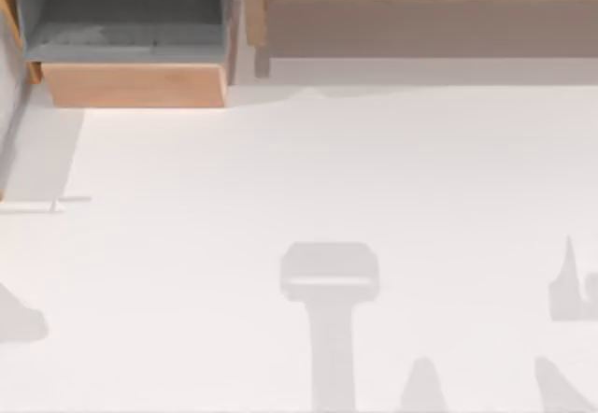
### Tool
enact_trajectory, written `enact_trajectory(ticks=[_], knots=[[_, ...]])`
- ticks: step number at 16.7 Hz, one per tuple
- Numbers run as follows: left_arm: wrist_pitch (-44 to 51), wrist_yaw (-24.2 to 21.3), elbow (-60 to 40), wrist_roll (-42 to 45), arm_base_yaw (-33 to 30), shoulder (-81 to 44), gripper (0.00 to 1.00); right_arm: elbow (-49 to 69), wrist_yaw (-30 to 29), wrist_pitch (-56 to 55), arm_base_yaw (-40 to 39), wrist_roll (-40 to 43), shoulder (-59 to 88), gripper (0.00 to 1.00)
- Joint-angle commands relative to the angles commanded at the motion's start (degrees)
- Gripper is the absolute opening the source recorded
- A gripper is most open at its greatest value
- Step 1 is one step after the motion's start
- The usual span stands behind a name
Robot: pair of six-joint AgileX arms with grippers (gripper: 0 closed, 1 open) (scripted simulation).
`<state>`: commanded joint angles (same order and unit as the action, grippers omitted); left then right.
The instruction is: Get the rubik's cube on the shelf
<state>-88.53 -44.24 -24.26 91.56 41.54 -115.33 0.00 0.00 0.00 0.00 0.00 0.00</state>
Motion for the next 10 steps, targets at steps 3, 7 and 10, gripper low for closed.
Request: enact_trajectory(ticks=[3,7,10], knots=[[0.1,0.1,-0.2,0.0,-0.3,-0.3,1.00,0.0,0.0,0.0,0.0,0.0,0.0,1.00],[4.2,3.1,-3.4,-0.7,2.2,0.0,1.00,0.0,0.0,0.0,0.0,0.0,0.0,1.00],[12.1,7.6,-9.3,-2.4,5.3,0.4,1.00,0.0,0.0,0.0,0.0,0.0,0.0,1.00]])
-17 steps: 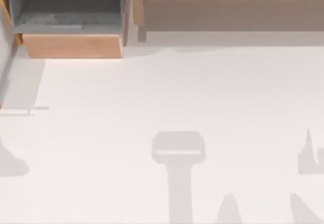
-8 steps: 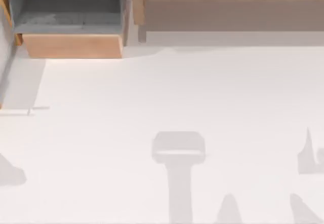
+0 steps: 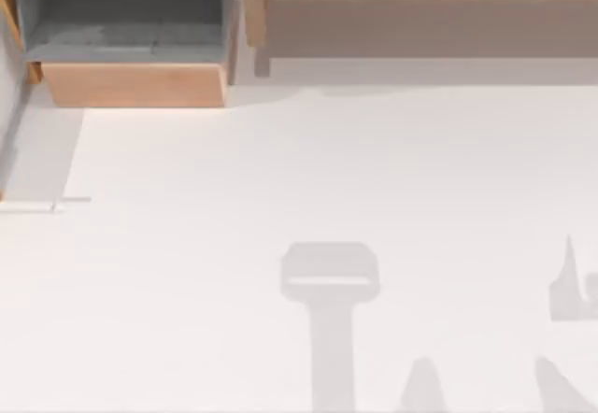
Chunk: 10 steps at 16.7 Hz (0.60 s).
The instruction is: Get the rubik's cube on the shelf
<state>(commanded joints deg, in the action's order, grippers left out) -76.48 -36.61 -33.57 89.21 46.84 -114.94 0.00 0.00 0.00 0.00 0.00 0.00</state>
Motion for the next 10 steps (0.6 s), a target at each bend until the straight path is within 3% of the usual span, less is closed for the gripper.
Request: enact_trajectory(ticks=[5,10], knots=[[21.0,8.9,-16.5,-6.0,2.6,0.6,1.00,0.0,0.0,0.0,0.0,0.0,0.0,1.00],[49.5,17.0,-38.7,-15.9,-0.6,0.4,1.00,0.0,0.0,0.0,0.0,0.0,0.0,1.00]])
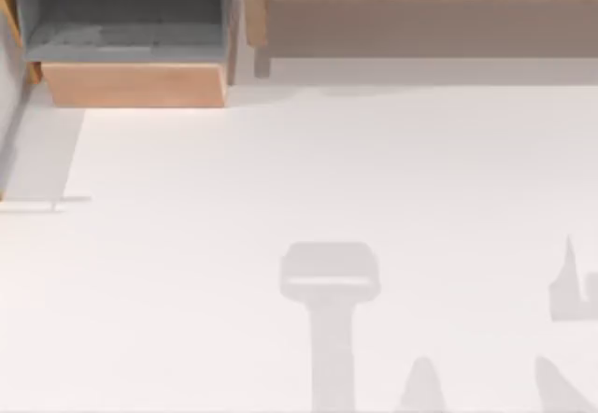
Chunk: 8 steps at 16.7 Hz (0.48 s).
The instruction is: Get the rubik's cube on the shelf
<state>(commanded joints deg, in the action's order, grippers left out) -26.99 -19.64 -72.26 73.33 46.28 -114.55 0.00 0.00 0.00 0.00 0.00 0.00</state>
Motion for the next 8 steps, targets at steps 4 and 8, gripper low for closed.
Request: enact_trajectory(ticks=[4,8], knots=[[25.9,5.1,-18.5,-10.4,-5.4,-2.4,1.00,0.0,0.0,0.0,0.0,0.0,0.0,1.00],[51.9,8.9,-35.1,-21.9,-11.9,-7.3,1.00,0.0,0.0,0.0,0.0,0.0,0.0,1.00]])
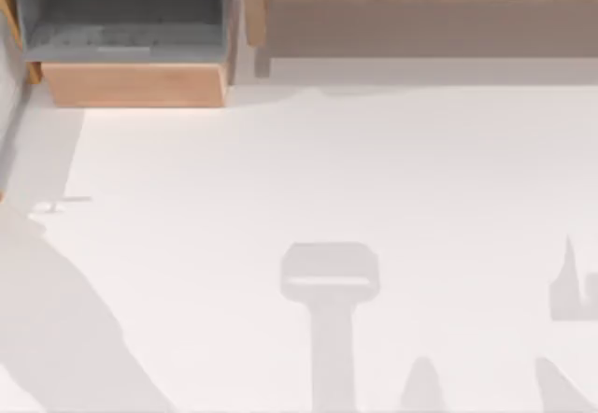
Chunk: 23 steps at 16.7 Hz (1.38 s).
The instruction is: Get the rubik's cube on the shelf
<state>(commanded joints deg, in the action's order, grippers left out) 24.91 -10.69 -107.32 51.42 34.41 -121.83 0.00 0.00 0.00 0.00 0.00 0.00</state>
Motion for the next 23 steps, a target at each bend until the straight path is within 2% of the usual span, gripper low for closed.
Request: enact_trajectory(ticks=[5,10,13,23], knots=[[28.1,3.2,-16.4,-14.0,-7.7,-8.2,1.00,0.0,0.0,0.0,0.0,0.0,0.0,1.00],[46.3,5.1,-26.3,-24.3,-12.9,-15.4,1.00,0.0,0.0,0.0,0.0,0.0,0.0,1.00],[50.7,5.6,-28.5,-27.0,-14.0,-17.7,1.00,0.0,0.0,0.0,0.0,0.0,0.0,1.00],[52.4,5.9,-26.5,-27.9,-14.6,-14.3,1.00,0.0,0.0,0.0,0.0,0.0,0.0,1.00]])
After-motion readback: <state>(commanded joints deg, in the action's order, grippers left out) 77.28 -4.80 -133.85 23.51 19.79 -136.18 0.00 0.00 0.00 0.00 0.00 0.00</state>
